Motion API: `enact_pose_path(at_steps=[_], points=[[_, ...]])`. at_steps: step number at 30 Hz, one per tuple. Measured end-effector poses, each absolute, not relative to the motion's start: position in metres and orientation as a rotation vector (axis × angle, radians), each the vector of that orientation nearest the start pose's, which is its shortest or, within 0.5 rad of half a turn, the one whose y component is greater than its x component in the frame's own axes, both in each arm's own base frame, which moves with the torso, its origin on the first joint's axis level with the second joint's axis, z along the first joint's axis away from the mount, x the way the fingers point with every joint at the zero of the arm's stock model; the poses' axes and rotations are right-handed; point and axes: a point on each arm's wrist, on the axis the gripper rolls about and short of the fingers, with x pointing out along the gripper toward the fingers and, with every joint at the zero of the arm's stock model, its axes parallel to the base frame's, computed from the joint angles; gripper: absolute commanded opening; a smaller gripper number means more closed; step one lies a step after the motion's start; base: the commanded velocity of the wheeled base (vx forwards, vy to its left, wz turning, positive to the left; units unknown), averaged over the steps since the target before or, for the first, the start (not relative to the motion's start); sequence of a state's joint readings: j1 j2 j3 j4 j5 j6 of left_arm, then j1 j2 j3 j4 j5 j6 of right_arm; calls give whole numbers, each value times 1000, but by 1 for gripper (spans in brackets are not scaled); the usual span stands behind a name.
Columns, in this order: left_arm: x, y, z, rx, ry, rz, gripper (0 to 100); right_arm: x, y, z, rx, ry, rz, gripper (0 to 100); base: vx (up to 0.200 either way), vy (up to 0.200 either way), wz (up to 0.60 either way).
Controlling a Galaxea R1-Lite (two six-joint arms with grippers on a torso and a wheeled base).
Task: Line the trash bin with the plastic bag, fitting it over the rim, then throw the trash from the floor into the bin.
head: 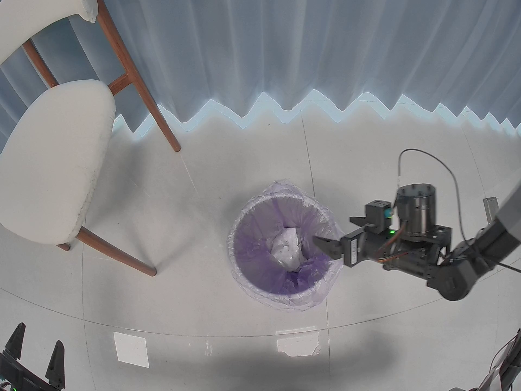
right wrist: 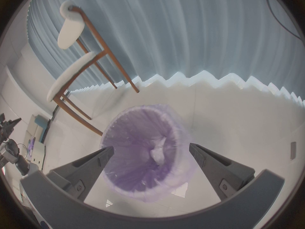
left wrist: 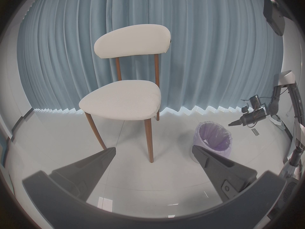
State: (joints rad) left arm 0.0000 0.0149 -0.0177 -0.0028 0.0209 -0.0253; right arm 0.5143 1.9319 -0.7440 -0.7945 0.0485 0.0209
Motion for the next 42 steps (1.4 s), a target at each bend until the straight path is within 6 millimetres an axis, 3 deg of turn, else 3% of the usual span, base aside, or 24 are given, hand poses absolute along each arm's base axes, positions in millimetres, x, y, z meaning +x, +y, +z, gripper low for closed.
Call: enact_pose_path(at_steps=[10,19,36,42], points=[[-23,0,81,-27,-5,21,100,202,65,143,-27,350,348,100,0,0,0],[-23,0,81,-26,-5,21,100,109,12,135,12,263,151,100,0,0,0],[-23,0,81,-25,-5,21,100,4,0,96,1,166,-5,100,0,0,0],[-23,0,81,-24,-6,20,100,-15,-1,82,13,97,-31,100,0,0,0]])
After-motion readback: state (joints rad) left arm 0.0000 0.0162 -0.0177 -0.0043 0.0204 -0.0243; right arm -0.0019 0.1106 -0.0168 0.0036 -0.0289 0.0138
